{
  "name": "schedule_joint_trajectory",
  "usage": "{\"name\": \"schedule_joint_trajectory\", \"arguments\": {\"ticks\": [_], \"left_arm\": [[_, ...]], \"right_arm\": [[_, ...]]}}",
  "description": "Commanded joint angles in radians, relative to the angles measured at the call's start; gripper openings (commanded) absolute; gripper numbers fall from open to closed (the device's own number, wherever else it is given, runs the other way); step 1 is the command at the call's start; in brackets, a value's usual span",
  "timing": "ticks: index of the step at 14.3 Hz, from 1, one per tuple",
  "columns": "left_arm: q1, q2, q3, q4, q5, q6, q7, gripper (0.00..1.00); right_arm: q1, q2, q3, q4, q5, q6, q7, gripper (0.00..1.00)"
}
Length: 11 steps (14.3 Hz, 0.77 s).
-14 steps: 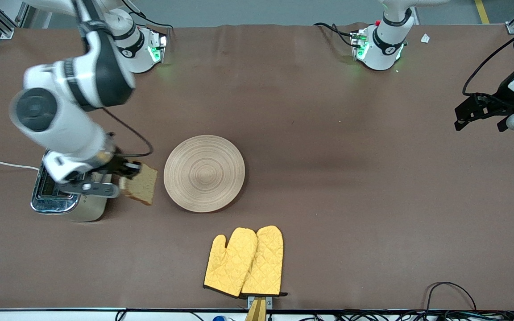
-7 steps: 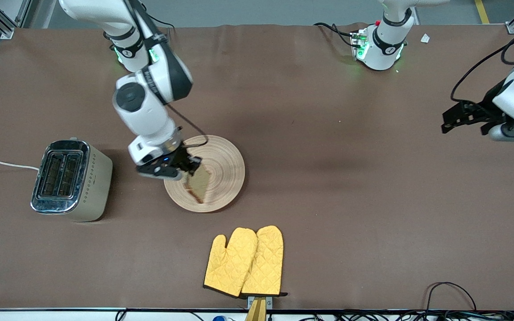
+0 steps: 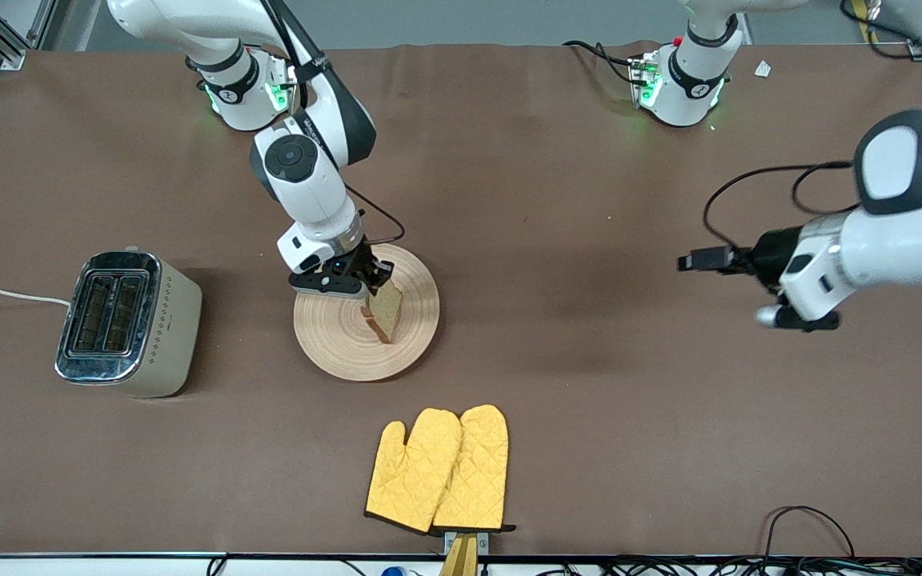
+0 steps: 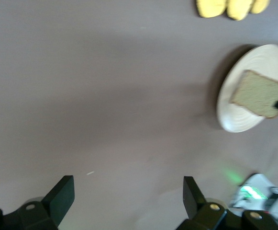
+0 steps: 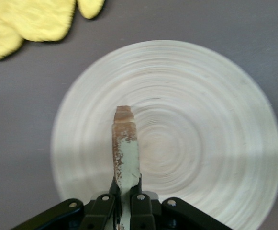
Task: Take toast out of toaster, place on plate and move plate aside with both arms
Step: 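Lay the toast on the plate while the left gripper reaches the plate, then grip the plate rim with the left gripper while the right gripper withdraws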
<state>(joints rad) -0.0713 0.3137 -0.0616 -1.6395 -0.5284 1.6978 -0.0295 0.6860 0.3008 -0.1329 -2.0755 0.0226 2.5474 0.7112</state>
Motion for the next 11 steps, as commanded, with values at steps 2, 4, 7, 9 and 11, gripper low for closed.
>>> {"name": "schedule_joint_trajectory", "arguments": {"ticks": [2, 4, 7, 9, 11], "left_arm": [[-0.125, 0.175, -0.003, 0.038, -0.172, 0.150, -0.059, 1.00], [-0.218, 0.264, -0.003, 0.058, -0.279, 0.230, -0.056, 1.00], [-0.381, 0.391, -0.004, 0.088, -0.326, 0.451, -0.040, 1.00], [-0.476, 0.512, -0.012, 0.185, -0.422, 0.551, -0.038, 1.00], [-0.540, 0.600, -0.014, 0.282, -0.525, 0.568, -0.030, 1.00]], "right_arm": [[-0.081, 0.003, 0.006, -0.035, -0.036, 0.002, -0.062, 1.00], [-0.112, -0.003, 0.003, -0.031, -0.036, -0.037, -0.123, 1.00], [-0.251, -0.046, 0.003, 0.059, -0.038, -0.215, -0.280, 1.00], [-0.351, -0.058, 0.003, 0.186, -0.038, -0.422, -0.446, 1.00], [-0.422, -0.057, 0.003, 0.326, -0.038, -0.585, -0.515, 1.00]]}}
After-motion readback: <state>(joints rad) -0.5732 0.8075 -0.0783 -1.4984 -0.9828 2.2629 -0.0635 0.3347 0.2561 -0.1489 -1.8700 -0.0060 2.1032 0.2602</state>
